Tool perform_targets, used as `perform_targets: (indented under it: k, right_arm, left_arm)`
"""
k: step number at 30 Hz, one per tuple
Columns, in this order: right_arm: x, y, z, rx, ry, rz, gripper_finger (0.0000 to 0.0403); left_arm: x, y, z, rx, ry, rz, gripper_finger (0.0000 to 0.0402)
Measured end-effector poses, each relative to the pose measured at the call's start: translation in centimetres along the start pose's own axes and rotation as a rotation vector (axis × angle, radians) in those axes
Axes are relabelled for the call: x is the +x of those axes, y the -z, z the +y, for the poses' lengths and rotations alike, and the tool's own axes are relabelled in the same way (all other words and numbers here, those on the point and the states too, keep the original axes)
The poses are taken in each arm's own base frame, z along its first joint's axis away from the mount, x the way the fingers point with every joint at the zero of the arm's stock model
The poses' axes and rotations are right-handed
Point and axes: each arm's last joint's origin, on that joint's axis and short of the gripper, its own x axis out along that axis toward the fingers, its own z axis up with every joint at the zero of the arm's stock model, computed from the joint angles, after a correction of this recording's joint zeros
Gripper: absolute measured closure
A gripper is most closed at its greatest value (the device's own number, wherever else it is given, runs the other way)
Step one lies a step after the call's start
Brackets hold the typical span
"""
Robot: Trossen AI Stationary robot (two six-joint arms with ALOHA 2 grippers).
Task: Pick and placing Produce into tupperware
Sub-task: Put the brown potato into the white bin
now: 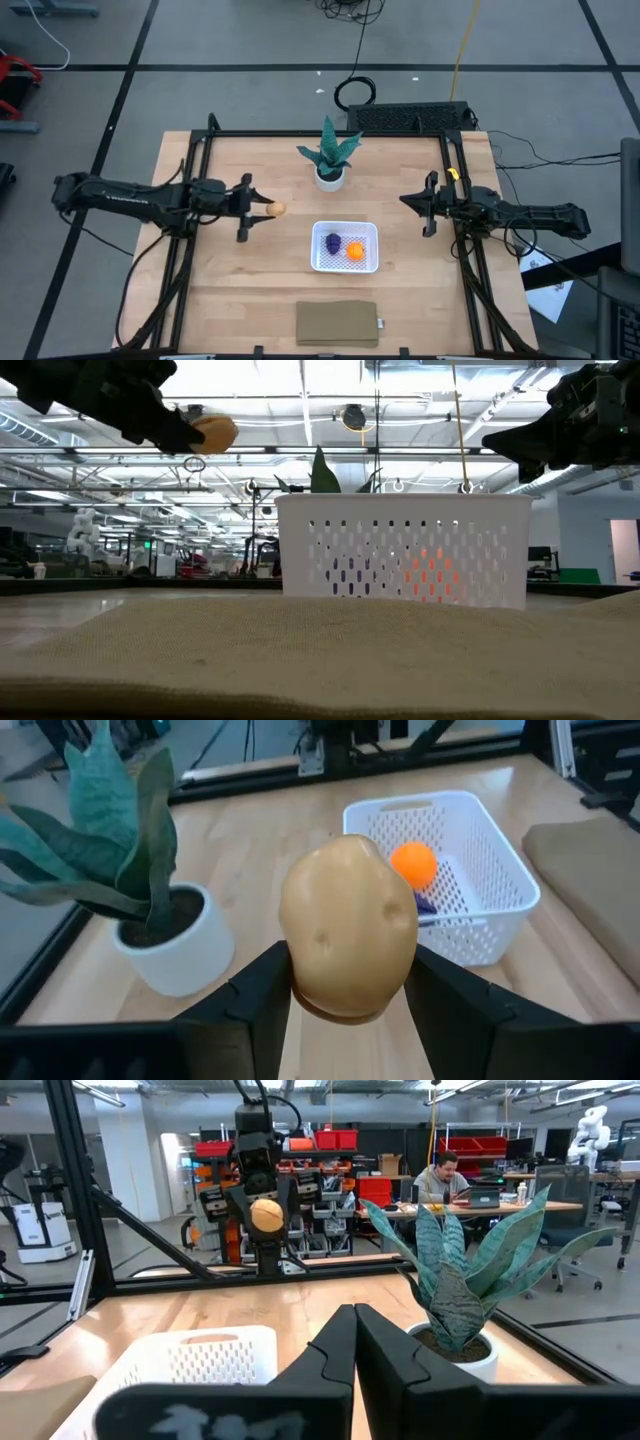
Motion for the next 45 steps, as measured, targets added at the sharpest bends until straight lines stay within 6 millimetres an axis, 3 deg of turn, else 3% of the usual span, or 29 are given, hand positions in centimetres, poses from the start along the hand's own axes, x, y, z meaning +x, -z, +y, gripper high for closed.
perform_targets:
  k: [5,13,20,28,45]
  right_arm:
    - [0.0,0.0,0.0,0.000,0.000,0.002,0.0403]
    - [0.0,0.0,0.0,-0.001,0.000,0.002,0.0403]
    - [0.0,0.0,0.0,0.000,0.000,0.001,0.0403]
    - [0.0,0.0,0.0,0.002,0.000,0.002,0.0403]
    - [0.0,-0.3,0.0,0.031,-0.002,-0.029,0.0403]
  left_arm:
    - [0.8,-0.3,0.0,-0.009,0.004,0.018,0.0222]
    - [2.8,-3.3,0.0,0.035,0.117,0.026,0.0222]
    - [5.4,-6.2,0.2,0.081,0.175,0.064,0.0222]
    - [8.9,-8.2,0.3,0.113,0.200,0.170,0.0222]
    - [15.0,-14.0,-1.6,0.204,0.250,0.400,0.0222]
